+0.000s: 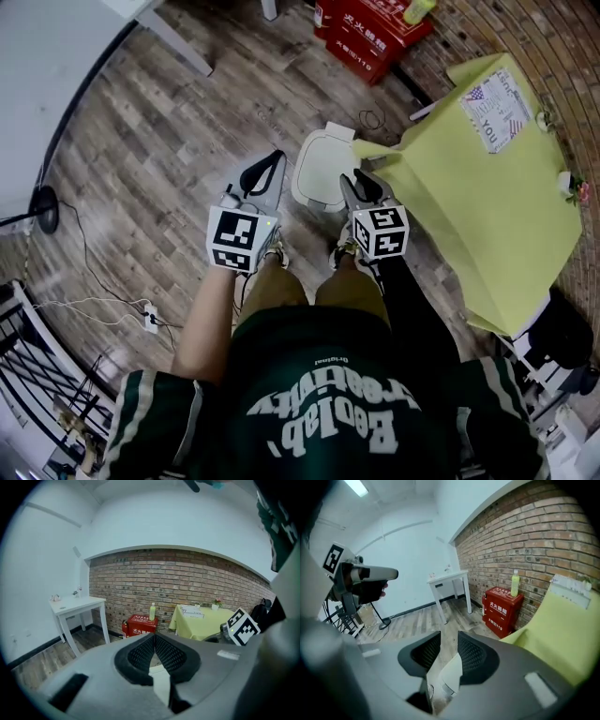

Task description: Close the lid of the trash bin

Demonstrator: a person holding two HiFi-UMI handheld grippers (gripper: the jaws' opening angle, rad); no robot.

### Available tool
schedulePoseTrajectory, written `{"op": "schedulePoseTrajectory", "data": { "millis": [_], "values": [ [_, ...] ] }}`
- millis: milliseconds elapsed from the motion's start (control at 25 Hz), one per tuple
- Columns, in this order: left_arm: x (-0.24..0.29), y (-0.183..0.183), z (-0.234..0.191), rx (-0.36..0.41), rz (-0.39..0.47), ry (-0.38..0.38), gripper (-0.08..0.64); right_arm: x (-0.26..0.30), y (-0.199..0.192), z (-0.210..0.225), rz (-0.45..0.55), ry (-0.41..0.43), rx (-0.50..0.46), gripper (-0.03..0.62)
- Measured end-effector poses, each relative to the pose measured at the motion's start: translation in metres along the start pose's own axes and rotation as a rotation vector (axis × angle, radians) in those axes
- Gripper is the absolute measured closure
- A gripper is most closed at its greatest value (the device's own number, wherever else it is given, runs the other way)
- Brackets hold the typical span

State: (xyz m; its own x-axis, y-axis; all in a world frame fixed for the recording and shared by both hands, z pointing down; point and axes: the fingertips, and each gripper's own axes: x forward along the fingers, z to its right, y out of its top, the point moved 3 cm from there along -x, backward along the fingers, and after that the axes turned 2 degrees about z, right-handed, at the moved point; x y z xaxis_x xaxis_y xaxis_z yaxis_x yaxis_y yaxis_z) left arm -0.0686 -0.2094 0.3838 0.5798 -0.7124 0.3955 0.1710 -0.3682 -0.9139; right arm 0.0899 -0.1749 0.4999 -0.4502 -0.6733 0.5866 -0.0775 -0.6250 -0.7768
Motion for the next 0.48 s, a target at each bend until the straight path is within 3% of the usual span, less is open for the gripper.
{"op": "schedulePoseTrajectory", "data": {
  "millis": [480],
  "values": [
    [-0.019,0.072,0.028,0.069,0.103,-0.02,0.545,-0.078,0.113,-0.009,0.243,-0.01,-0.104,0.468]
  ]
}}
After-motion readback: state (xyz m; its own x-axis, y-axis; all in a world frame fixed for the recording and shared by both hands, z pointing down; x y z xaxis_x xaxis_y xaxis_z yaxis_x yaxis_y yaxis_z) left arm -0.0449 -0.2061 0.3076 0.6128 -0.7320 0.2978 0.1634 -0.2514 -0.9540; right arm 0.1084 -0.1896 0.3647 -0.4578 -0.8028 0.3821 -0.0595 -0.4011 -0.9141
